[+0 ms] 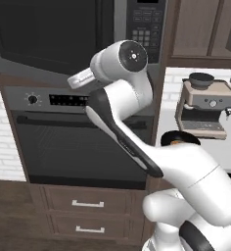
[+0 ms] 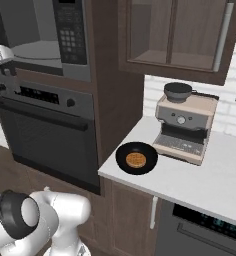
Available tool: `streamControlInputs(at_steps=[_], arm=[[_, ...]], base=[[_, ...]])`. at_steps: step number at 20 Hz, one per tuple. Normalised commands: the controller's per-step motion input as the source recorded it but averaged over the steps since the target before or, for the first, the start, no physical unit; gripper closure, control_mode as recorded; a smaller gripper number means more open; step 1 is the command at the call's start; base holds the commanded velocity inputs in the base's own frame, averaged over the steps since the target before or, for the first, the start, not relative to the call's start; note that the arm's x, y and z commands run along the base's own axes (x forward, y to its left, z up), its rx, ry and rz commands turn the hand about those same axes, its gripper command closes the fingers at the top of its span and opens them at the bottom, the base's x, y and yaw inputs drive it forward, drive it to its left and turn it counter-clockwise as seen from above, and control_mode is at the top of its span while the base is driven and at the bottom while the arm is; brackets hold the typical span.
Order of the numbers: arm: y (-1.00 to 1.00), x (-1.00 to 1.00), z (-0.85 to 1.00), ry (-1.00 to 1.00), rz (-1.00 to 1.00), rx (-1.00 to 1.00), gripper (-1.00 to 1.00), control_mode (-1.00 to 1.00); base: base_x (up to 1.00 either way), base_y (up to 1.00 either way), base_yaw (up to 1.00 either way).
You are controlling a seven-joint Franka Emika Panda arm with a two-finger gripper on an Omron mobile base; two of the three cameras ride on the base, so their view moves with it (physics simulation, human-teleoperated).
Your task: Open the microwave, place the bowl with waffle inside the microwave, then close the microwave door and turn it on.
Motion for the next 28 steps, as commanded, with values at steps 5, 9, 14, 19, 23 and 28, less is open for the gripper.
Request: streamControlInputs(at_steps=[5,9,14,19,23,28], arm=[[1.0,-0.72,-0.92,0.0,0.06,-0.3,1.0,-1.0],[1.0,-0.69,-1.0,0.0,0.06,-0.35,1.0,-1.0],[1.0,-0.81,-1.0,0.0,0.09,-0.37,-1.0,-1.0],[0.31,-1.0,-1.0,-0.14,0.05,-0.13,-1.0,-1.0],[-0.17,-1.0,-1.0,-0.14,0.01,-0.01,-1.0,-1.0],[-0.76,-1.0,-1.0,-0.01,0.0,0.0,-1.0,-1.0]], base=[[0.0,0.0,0.0],[0.0,0.0,0.0],[0.0,0.0,0.0],[0.0,0.0,0.0],[0.0,0.0,0.0],[0.0,0.0,0.0]])
